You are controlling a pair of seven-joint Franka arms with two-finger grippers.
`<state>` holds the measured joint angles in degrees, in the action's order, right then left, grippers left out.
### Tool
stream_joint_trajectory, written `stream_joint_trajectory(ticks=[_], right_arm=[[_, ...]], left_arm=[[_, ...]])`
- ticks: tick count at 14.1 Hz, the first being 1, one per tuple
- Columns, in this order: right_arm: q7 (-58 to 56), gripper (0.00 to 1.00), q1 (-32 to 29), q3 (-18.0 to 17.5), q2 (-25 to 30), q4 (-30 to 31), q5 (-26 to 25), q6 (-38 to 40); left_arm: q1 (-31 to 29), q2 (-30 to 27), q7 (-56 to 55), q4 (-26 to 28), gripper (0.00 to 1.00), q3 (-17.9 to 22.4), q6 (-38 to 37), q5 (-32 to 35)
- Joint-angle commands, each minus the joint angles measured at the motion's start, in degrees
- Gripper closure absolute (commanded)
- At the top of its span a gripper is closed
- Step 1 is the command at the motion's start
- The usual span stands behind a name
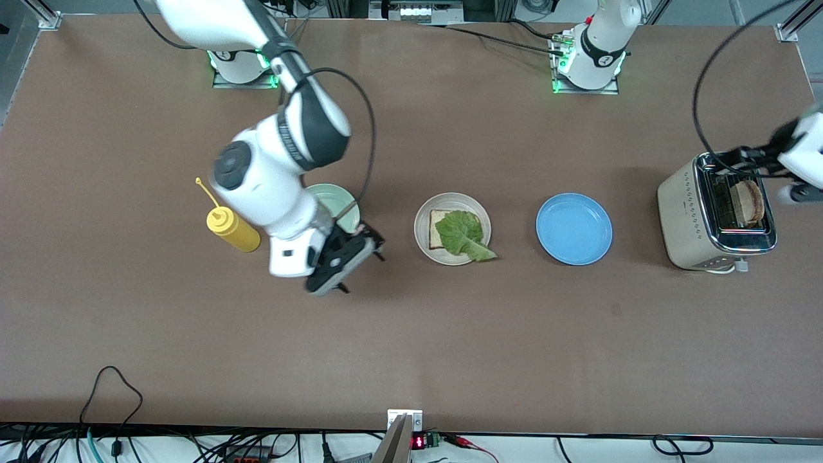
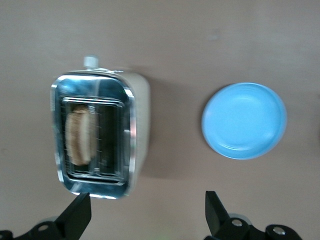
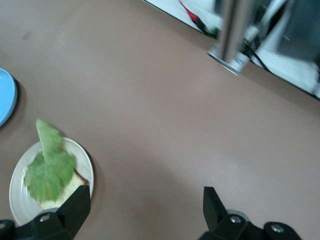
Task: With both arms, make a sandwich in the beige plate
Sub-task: 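Draw the right gripper back while the left gripper lowers into the toaster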
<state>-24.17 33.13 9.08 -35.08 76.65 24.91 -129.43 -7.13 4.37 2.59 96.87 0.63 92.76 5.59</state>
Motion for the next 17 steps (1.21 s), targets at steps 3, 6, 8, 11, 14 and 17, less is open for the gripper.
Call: stream_joint_trajectory(ticks=[3,6,8,11,14,17], right_arm=[[12.45,0.0,-9.38,-1.35,8.7,4.82,-7.41,12.42],[14.14,0.0,-15.53,-1.44,12.92,5.44,-10.49,20.94],[19.92,0.0,-19.31,-2.65,15.9,5.7,-11.63,27.36],[25.56,0.0,-27.21,-9.85,23.1,10.6,-19.71,29.41],[27.07,0.0,-33.02,-13.47,30.66,17.73,-20.43,28.71],[27.16,0.0,-36.37,-17.25,34.01,18.27,-23.77,29.41]], left_arm=[[-7.09,7.31,7.24,-2.57,0.0,-0.36,4.0,1.97],[-11.67,9.86,14.35,-0.9,0.0,-0.36,9.52,1.97],[-12.73,9.95,15.6,2.26,0.0,-0.36,13.31,1.97],[-13.35,9.69,16.65,5.78,0.0,-0.36,15.7,4.85],[-13.35,9.69,16.83,7.63,0.0,-0.8,15.78,5.49],[-13.35,9.78,16.66,9.3,0.0,-0.89,15.96,5.4]])
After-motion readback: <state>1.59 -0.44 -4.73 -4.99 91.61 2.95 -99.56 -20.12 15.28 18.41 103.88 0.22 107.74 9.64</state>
